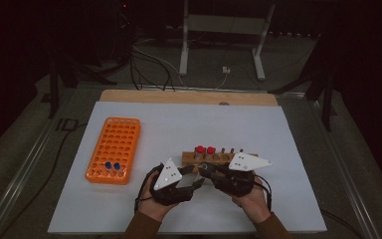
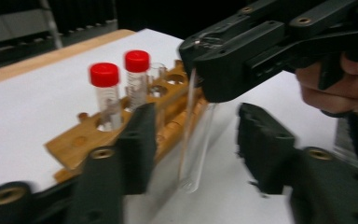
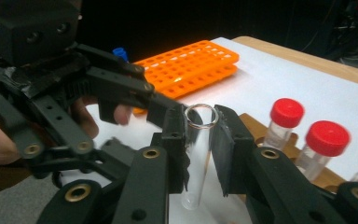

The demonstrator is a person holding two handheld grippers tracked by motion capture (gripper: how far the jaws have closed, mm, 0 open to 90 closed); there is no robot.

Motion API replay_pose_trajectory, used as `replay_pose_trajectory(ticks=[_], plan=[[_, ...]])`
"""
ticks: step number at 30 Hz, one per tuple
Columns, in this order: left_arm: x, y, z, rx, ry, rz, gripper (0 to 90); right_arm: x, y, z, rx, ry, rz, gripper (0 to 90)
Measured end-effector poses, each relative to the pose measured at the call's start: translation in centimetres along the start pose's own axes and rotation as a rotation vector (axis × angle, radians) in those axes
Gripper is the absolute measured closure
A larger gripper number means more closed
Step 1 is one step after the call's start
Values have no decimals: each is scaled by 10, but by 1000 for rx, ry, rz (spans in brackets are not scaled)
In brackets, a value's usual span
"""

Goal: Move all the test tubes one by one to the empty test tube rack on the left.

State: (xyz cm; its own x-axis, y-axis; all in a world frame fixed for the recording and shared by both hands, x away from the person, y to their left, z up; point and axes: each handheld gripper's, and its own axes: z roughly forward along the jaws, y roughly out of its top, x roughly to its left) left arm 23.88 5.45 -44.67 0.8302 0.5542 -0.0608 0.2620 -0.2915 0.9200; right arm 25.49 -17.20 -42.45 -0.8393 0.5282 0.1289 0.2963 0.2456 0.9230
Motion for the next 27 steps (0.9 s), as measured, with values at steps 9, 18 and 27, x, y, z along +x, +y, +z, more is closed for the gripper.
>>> replay_pose_trajectory(ticks=[9,18,27], plan=[[2,-2,3,33,-33,9,742,3,-2,4,5,38,1,758],[5,-3,0,23,2,-4,762,-1,0,-2,-30,44,7,600],[21,0,-18,-3,88,-35,762,-19,0,-16,-46,-46,35,293]])
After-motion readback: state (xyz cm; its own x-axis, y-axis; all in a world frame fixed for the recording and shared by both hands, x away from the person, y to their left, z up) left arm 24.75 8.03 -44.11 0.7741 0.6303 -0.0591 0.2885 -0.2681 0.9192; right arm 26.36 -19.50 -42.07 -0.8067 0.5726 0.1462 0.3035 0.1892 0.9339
